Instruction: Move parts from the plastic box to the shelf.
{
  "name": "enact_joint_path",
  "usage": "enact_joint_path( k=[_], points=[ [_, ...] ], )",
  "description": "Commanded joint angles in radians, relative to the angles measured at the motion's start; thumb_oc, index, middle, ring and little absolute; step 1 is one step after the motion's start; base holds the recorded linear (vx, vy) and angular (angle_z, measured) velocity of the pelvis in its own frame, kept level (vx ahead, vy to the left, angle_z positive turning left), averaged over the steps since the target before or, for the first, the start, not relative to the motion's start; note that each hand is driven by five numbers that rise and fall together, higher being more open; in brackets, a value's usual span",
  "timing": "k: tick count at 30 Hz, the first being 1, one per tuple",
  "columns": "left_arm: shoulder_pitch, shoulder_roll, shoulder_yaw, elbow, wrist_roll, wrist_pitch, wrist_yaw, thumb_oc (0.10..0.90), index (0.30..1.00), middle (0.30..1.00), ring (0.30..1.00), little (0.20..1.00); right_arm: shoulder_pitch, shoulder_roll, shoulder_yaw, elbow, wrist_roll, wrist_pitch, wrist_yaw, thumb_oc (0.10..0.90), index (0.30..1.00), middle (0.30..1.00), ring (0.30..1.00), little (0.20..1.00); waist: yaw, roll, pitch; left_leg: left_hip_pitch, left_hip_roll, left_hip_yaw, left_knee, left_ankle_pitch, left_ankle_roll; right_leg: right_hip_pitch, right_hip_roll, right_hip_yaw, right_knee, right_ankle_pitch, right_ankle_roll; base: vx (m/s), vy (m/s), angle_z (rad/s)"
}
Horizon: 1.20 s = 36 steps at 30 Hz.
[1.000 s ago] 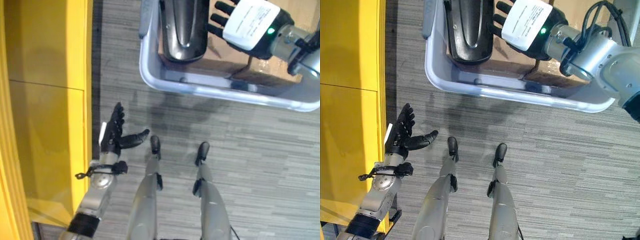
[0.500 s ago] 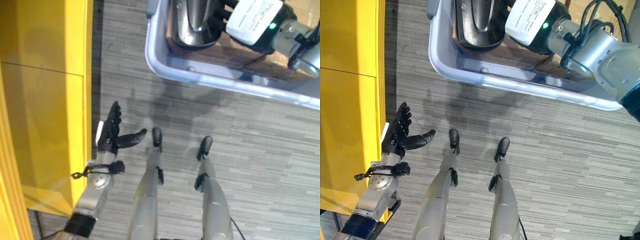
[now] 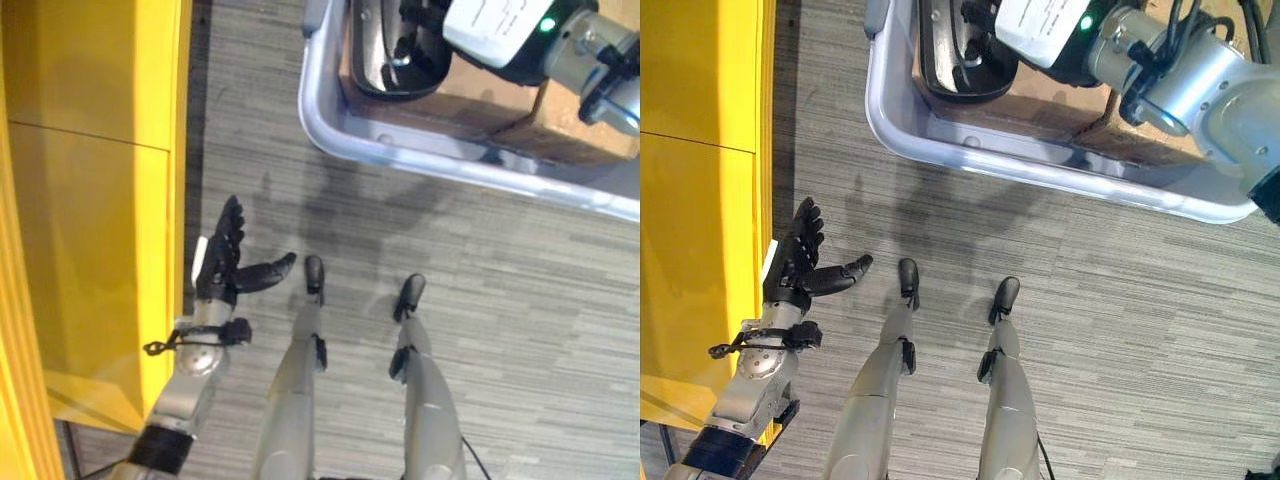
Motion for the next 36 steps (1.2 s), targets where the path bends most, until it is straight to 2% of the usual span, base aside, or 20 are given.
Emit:
enact_joint_path(
  k=[1, 4, 6, 15, 26, 30, 36],
  points=[
    [0.041, 0.041, 0.017, -0.094, -0.021, -0.083, 0.028, 0.9, 1.0, 1.0, 1.0, 1.0, -0.054, -0.058, -0.001, -0.047, -0.01, 0.016, -0.001, 0.9, 1.0, 1.0, 1.0, 1.0, 0.032, -0.073, -0.017, 0.091, 0.003, -0.095, -0.006, -0.065, -0.053, 0.159, -0.029, 0.019, 0.027, -0.048, 0.051, 0.0, 0.0, 0.0],
    [0.036, 0.048, 0.013, -0.089, -0.017, -0.084, 0.029, 0.9, 1.0, 1.0, 1.0, 1.0, -0.023, -0.056, -0.001, -0.054, -0.015, 0.001, 0.015, 0.9, 1.0, 1.0, 1.0, 1.0, 0.036, -0.076, -0.016, 0.101, 0.001, -0.099, -0.015, -0.061, -0.054, 0.165, -0.029, 0.017, 0.025, -0.051, 0.05, 0.0, 0.0, 0.0],
    [0.032, 0.061, 0.007, -0.087, -0.02, -0.086, 0.029, 0.9, 1.0, 1.0, 1.0, 1.0, -0.007, -0.045, -0.001, -0.03, -0.034, -0.006, 0.026, 0.9, 1.0, 1.0, 1.0, 1.0, 0.045, -0.087, -0.016, 0.107, 0.001, -0.102, -0.023, -0.056, -0.055, 0.17, -0.029, 0.012, 0.022, -0.052, 0.05, 0.0, 0.0, 0.0],
    [0.029, 0.075, 0.005, -0.08, -0.02, -0.094, 0.037, 0.9, 1.0, 1.0, 1.0, 1.0, -0.027, -0.009, -0.001, 0.013, -0.045, 0.009, 0.016, 0.9, 1.0, 1.0, 1.0, 1.0, 0.055, -0.107, -0.012, 0.118, 0.0, -0.11, -0.036, -0.055, -0.055, 0.182, -0.026, 0.01, 0.015, -0.053, 0.052, 0.0, 0.0, 0.0],
    [0.013, 0.072, -0.009, -0.074, -0.025, -0.103, 0.044, 0.9, 1.0, 1.0, 1.0, 1.0, -0.003, 0.064, -0.001, 0.169, -0.053, 0.031, 0.017, 0.9, 1.0, 1.0, 1.0, 1.0, 0.079, -0.11, -0.001, 0.104, -0.009, -0.127, -0.037, -0.056, -0.051, 0.191, -0.027, 0.0, 0.005, -0.055, 0.053, 0.0, 0.0, 0.0],
    [0.007, 0.07, -0.013, -0.073, -0.026, -0.103, 0.044, 0.9, 1.0, 1.0, 1.0, 1.0, -0.004, 0.064, -0.001, 0.15, -0.05, 0.023, 0.022, 0.9, 1.0, 1.0, 1.0, 1.0, 0.082, -0.111, -0.001, 0.104, -0.012, -0.131, -0.035, -0.058, -0.049, 0.197, -0.027, -0.006, 0.001, -0.056, 0.055, 0.01, 0.003, 0.02],
    [0.007, 0.085, -0.017, -0.076, -0.035, -0.103, 0.04, 0.9, 1.0, 1.0, 1.0, 1.0, -0.003, 0.034, -0.001, 0.046, -0.008, -0.018, 0.039, 0.9, 1.0, 1.0, 1.0, 1.0, 0.09, -0.127, -0.008, 0.109, -0.018, -0.14, -0.031, -0.063, -0.048, 0.215, -0.029, -0.014, -0.002, -0.059, 0.057, 0.01, 0.005, 0.05]
  ],
)
